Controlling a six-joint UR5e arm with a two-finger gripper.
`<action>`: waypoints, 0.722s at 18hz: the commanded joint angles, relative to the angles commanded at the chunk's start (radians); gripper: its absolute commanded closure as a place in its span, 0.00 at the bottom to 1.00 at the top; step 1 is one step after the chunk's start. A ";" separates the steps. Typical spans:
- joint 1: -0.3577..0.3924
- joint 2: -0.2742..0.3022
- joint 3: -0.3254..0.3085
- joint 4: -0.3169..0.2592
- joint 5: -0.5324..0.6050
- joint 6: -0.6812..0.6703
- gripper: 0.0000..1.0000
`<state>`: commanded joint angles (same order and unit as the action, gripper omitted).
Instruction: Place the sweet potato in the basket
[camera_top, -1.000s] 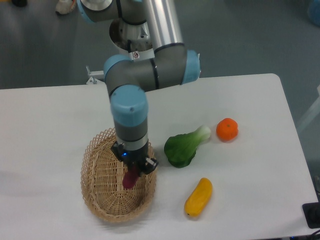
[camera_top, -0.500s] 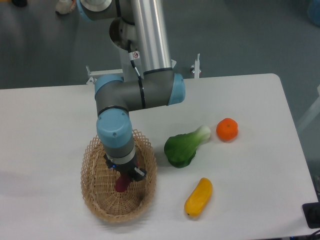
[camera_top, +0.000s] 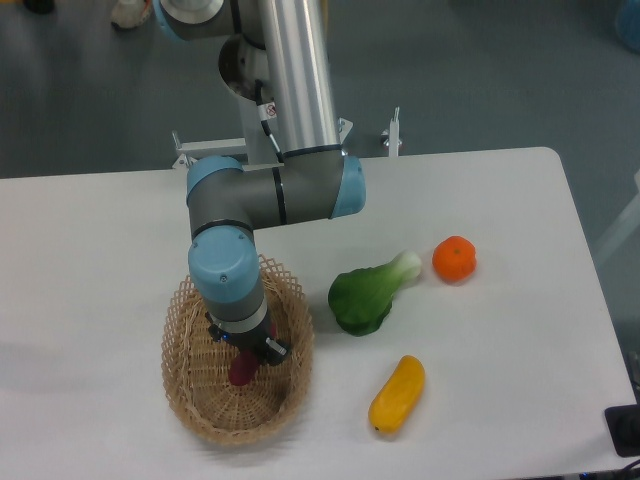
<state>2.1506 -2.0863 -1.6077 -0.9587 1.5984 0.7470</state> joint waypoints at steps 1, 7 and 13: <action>0.000 0.005 0.006 -0.002 0.000 -0.003 0.00; 0.081 0.071 0.090 -0.002 -0.006 0.014 0.00; 0.196 0.133 0.118 -0.024 -0.012 0.126 0.00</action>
<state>2.3468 -1.9528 -1.4895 -0.9832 1.5861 0.8726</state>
